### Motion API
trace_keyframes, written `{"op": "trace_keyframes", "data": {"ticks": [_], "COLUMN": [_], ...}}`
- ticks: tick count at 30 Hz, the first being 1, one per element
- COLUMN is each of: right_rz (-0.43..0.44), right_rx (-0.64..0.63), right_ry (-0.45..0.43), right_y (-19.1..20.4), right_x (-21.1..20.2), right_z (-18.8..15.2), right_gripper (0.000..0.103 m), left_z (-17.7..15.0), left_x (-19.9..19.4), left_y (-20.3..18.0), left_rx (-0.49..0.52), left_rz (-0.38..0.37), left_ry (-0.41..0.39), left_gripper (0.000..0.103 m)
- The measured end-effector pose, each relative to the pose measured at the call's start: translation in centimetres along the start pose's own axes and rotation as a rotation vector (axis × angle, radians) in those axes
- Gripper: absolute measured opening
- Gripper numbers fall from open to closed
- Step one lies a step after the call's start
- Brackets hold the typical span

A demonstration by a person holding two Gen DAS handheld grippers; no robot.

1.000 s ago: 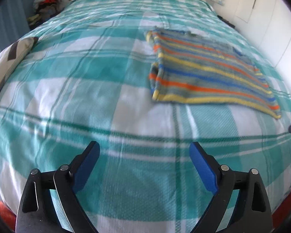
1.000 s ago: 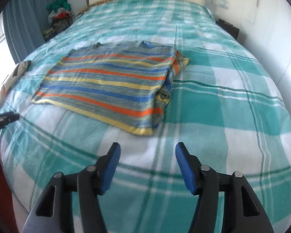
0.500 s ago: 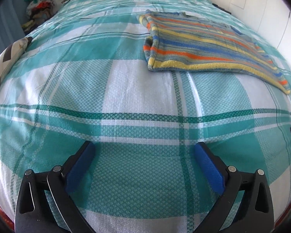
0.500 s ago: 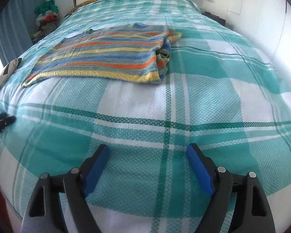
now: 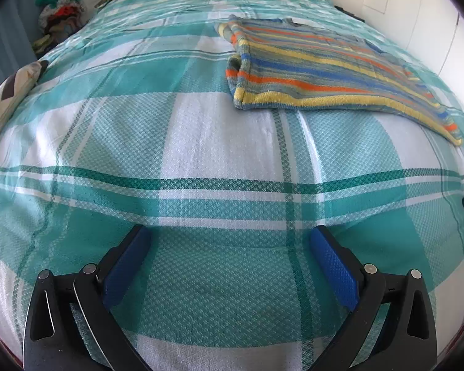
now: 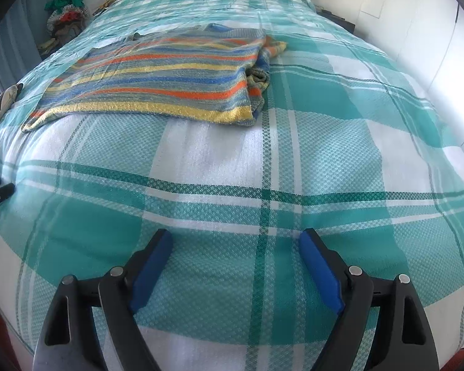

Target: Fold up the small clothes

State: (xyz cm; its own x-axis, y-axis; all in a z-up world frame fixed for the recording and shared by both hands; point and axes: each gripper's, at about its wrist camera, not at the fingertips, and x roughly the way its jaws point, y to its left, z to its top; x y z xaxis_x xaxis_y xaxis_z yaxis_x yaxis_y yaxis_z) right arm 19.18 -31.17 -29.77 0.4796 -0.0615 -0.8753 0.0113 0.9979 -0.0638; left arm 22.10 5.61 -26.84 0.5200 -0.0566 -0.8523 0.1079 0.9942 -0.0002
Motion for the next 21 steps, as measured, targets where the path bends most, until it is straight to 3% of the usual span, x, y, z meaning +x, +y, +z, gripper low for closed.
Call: {"op": "trace_keyframes", "data": {"ticks": [9,21], "right_rz": [-0.010,-0.019], "right_rx": [0.021,0.035], "right_ry": [-0.021,-0.020], "right_y": [0.07,0.23], "right_x": [-0.11,0.03], "right_z": [-0.37,-0.33], "right_gripper": [0.085,0.087], "left_z": [0.46,-0.02], "left_x": [0.17,0.03], "left_y": [-0.25,-0.37], "left_rx": [0.019,0.023], "left_rz": [0.015,0.021], "left_ry": [0.043,0.001], "left_gripper": [0.102,0.102]}}
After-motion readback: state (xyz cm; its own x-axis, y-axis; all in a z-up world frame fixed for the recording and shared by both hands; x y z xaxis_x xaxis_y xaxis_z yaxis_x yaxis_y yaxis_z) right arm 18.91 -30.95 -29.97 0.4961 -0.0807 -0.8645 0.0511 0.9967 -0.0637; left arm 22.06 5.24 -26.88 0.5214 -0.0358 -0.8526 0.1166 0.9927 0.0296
